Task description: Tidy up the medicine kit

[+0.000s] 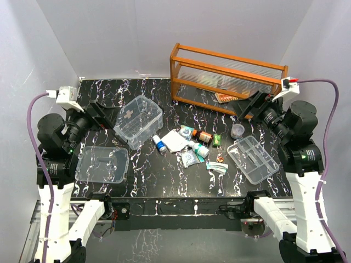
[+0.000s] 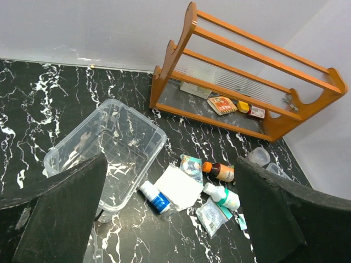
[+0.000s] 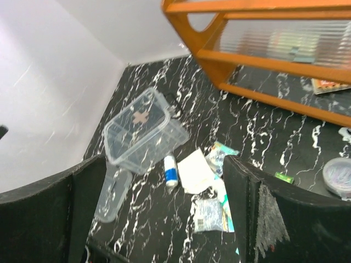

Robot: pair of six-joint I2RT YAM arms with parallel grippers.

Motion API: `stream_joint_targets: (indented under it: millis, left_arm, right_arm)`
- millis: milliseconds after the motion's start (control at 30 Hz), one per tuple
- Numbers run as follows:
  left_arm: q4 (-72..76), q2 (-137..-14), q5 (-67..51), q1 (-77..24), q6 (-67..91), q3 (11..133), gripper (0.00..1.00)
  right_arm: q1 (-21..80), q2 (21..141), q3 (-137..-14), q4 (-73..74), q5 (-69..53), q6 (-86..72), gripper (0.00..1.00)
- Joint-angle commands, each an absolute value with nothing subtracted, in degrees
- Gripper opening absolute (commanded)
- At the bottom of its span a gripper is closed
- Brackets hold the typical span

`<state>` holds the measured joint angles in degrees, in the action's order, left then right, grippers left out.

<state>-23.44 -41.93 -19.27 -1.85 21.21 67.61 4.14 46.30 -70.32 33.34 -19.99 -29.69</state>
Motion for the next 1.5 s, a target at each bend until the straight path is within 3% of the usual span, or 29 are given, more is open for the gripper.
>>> stream_joint_targets:
  millis: [0,300,700,1000,1300,1467]
  left_arm:
    - [-19.8,-41.3,-25.6,-2.2,23.2,63.5,0.99]
    - [-4.2,-43.3,-41.6,-2.9,34.7,49.4,0.99]
    - [-1.7,-50.2,-39.4,-3.0,41.7,46.8,0.95]
    - [-6.3,-50.8,-38.7,-3.0,38.4,47.7,0.95]
    - [-9.4,-52.0,-38.7,-3.1,37.5,48.4,0.95]
    - [-8.2,-53.0,-41.2,-3.0,36.6,48.7,0.95]
  right_arm:
    - [3.7,45.8,-68.2,31.7,-29.7,-27.3,0.88]
    - [3.5,49.2,-59.7,29.4,-33.6,-24.4,0.87]
    - [5.7,55.2,-48.7,28.9,-23.2,-21.9,0.70]
    - [20.3,60.1,-42.7,21.3,-10.6,-24.3,0.72]
    - [30.4,73.9,-45.7,16.9,-2.4,-15.3,0.75]
    - [34.0,82.6,-50.3,19.3,1.6,-9.4,0.71]
